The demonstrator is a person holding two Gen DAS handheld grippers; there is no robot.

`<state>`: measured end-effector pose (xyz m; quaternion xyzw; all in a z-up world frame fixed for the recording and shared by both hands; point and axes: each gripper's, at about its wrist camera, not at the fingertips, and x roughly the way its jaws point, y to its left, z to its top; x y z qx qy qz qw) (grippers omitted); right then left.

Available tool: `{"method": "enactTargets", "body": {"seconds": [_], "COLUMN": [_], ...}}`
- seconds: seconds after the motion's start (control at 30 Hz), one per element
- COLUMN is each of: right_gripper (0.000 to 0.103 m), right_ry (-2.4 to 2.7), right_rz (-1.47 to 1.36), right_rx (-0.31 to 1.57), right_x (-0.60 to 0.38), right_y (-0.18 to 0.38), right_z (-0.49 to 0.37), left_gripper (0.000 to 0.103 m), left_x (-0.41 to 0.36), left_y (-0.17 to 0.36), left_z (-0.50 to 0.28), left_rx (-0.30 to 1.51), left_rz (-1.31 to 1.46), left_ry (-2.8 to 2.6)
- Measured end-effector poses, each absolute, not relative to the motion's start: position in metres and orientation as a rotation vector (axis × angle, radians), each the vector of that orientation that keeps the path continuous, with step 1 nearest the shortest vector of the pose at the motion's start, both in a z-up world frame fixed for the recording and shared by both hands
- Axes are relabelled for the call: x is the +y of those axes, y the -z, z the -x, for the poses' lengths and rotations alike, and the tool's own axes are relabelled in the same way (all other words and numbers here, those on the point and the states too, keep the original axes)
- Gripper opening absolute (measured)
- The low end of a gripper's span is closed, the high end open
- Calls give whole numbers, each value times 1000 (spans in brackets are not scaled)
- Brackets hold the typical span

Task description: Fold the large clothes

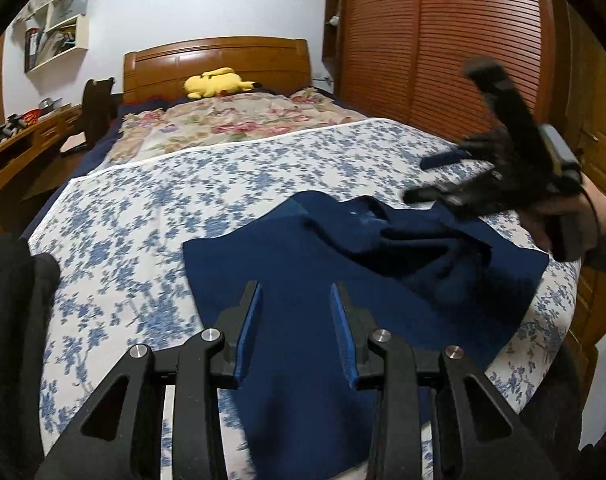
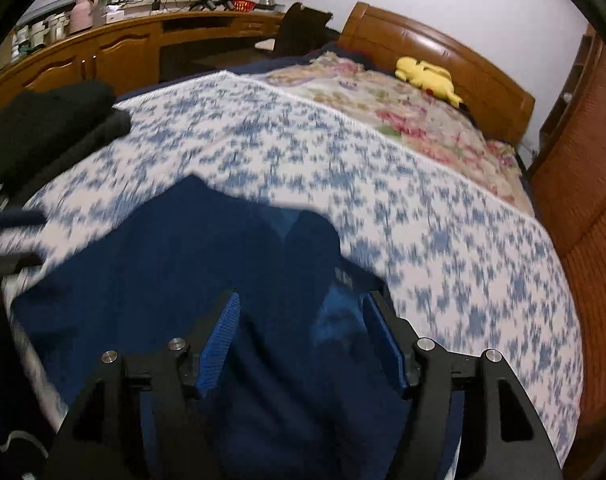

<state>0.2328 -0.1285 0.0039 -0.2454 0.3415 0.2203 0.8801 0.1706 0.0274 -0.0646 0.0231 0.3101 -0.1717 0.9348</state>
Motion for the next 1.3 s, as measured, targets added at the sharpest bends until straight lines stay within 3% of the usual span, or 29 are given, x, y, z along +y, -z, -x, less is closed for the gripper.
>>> {"method": "enactTargets", "body": {"seconds": [0.4, 0.43, 0.5, 0.53, 0.57, 0.83, 1.07, 1.3], "right_gripper": [65, 59, 18, 6, 1, 1, 3, 57], "right_ry": [-348, -330, -324, -313, -291, -264, -301, -267], "right_rz": [626, 645, 649, 653, 664, 562, 554, 484], "right_rx": [905, 916, 934, 926, 906, 759, 729, 692], "right_x": [-199, -202, -205, -204, -201, -185, -156, -153], "right_y": [47, 53, 57, 55, 52, 17, 27, 33], "right_z": [-213, -219, -235, -242, -249, -312, -357, -374], "left_gripper": [36, 36, 36, 36, 36, 36, 36, 36], "left_x": [-21, -24, -27, -28, -29, -26, -18, -16], "left_y": [70, 71, 71, 71, 71, 72, 75, 74], "left_z": [-179, -180, -181, -182, -183, -191, -198, -199], "left_rx": [660, 663, 663, 664, 665, 673, 683, 684], "left_rz": [-71, -73, -76, -75, -76, -62, -51, -47], "left_ry": [417, 418, 420, 421, 421, 399, 375, 374]}}
